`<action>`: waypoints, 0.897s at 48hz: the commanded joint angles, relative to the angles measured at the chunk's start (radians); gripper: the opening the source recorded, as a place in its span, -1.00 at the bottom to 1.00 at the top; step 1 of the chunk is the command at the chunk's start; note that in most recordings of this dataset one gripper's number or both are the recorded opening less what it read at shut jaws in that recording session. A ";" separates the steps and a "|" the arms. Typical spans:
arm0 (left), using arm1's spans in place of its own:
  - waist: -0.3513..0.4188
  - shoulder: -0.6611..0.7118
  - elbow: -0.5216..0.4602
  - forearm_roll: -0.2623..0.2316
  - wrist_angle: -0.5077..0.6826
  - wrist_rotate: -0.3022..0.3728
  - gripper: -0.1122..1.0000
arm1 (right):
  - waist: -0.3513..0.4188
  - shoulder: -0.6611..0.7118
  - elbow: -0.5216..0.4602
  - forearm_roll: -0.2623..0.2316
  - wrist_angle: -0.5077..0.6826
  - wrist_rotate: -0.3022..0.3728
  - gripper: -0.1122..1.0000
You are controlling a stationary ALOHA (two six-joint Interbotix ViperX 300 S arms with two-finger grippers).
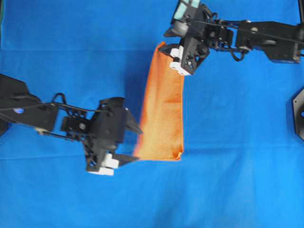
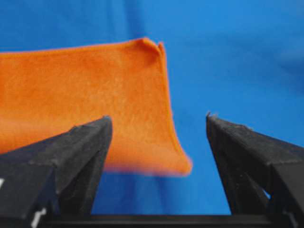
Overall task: Fold the orange towel.
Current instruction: 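Release the towel and pull both grippers outward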
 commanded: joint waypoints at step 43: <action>0.118 -0.549 0.365 0.008 -0.158 0.031 0.53 | 0.253 -0.454 0.310 0.051 -0.041 0.026 0.25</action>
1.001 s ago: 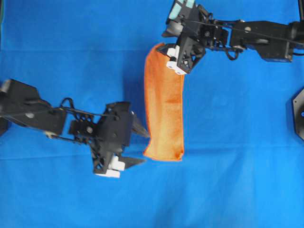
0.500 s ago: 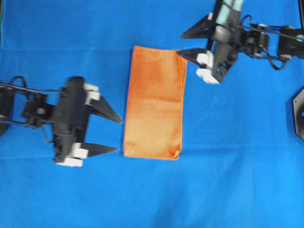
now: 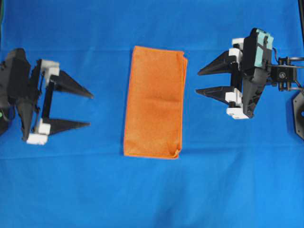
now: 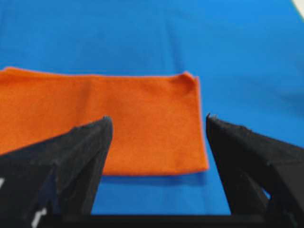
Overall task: Fold the orange towel.
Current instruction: 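Release the towel and pull both grippers outward, then grasp the top corners of the folded strip with both grippers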
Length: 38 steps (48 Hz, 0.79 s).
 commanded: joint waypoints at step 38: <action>0.086 0.086 -0.051 0.003 -0.126 0.012 0.53 | -0.069 0.038 -0.037 0.012 -0.049 -0.002 0.25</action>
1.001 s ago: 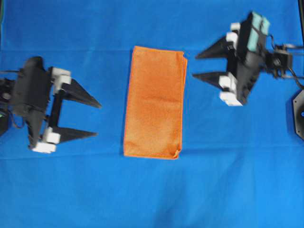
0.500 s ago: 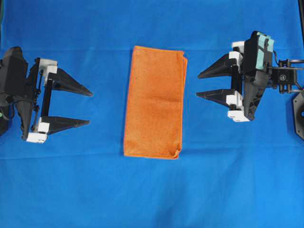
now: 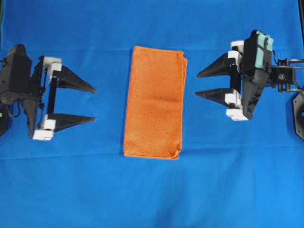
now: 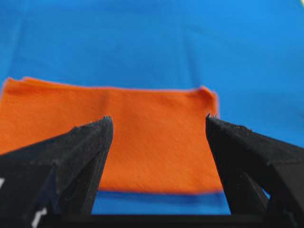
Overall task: Fold the orange towel.
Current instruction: 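Grasp the top corners of the folded strip with both grippers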
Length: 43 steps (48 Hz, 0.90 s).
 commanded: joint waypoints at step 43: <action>0.407 0.756 -0.331 0.003 -0.187 0.098 0.52 | -0.284 0.528 -0.176 0.025 -0.107 0.000 0.25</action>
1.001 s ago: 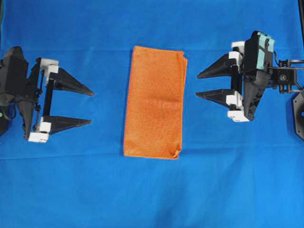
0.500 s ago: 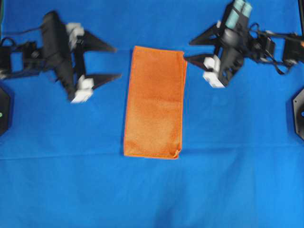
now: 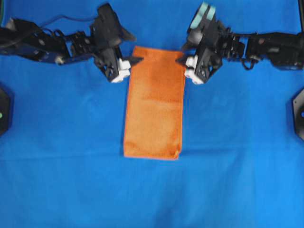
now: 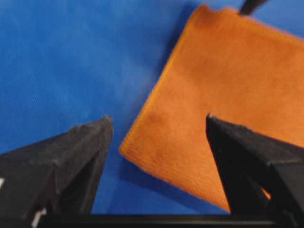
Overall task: Fold the orange towel.
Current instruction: 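Grasp the top corners of the folded strip with both grippers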
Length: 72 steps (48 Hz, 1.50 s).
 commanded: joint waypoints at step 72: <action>0.100 0.054 -0.067 0.002 -0.005 0.091 -0.77 | -0.109 0.031 -0.054 -0.008 -0.023 -0.021 -0.77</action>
